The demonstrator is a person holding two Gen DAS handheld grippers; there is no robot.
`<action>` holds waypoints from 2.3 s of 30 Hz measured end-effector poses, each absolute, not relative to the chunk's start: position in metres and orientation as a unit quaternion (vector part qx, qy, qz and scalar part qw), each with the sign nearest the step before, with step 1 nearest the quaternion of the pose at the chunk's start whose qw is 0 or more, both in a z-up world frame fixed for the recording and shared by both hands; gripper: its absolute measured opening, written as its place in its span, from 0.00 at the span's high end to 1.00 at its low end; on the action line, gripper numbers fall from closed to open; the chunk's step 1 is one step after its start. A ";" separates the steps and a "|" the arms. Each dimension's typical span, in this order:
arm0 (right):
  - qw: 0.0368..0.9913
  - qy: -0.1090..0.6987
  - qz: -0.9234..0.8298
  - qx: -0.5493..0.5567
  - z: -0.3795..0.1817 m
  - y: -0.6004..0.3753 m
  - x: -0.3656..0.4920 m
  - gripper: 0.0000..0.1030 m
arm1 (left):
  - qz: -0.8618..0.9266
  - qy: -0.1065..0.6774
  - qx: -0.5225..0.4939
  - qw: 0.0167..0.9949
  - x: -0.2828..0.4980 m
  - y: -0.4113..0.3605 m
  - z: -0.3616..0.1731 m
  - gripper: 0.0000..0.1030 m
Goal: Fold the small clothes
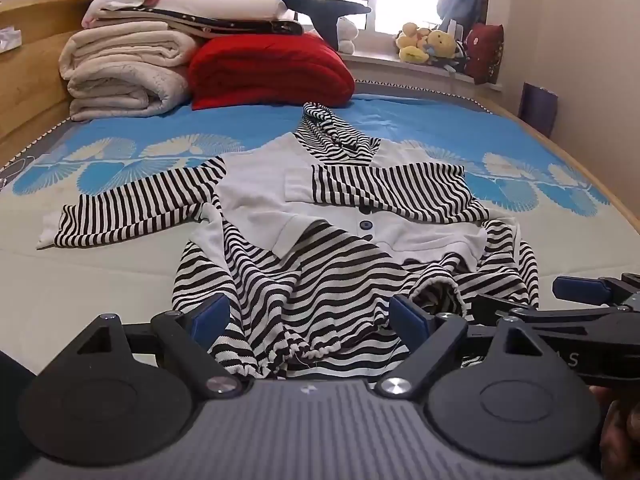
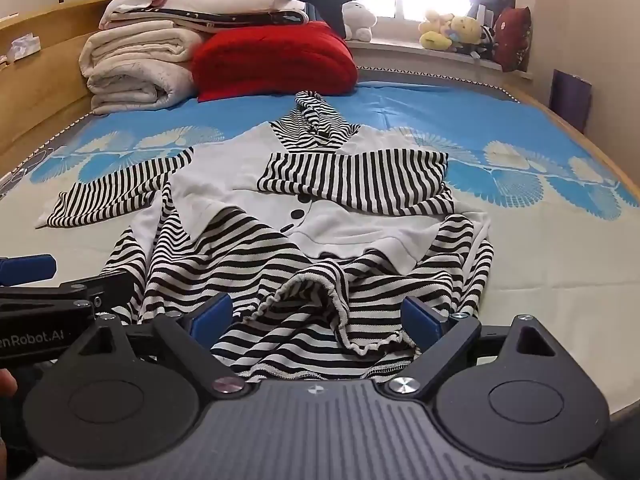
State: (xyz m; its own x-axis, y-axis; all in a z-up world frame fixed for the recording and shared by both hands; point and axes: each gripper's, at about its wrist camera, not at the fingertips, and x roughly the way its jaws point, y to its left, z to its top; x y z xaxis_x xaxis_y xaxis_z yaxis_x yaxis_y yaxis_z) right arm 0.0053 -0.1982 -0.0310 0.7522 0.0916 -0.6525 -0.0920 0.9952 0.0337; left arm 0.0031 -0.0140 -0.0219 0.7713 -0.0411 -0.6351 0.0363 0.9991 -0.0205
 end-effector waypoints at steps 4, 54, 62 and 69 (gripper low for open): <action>0.937 0.347 0.049 -0.004 -0.031 -0.198 0.006 0.11 | -0.021 0.336 -0.003 0.942 0.003 -0.014 -0.022 0.13; 0.922 0.376 0.053 0.071 -0.016 -0.321 0.105 0.63 | -0.087 0.385 0.021 0.918 0.093 0.058 -0.014 0.74; 0.829 0.548 0.045 0.099 -0.100 -0.321 0.138 0.59 | -0.105 0.535 -0.028 0.838 0.146 0.041 -0.081 0.68; 0.813 0.578 0.043 0.051 -0.113 -0.309 0.140 0.93 | -0.062 0.576 0.010 0.815 0.155 0.038 -0.108 0.99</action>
State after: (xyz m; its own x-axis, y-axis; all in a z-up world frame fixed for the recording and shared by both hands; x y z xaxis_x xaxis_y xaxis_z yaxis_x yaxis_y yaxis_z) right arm 0.1403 -0.3092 -0.1133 0.3273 0.1285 -0.9361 -0.0114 0.9912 0.1320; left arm 0.1548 0.0384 -0.1077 0.3297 -0.0894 -0.9398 0.1134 0.9921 -0.0546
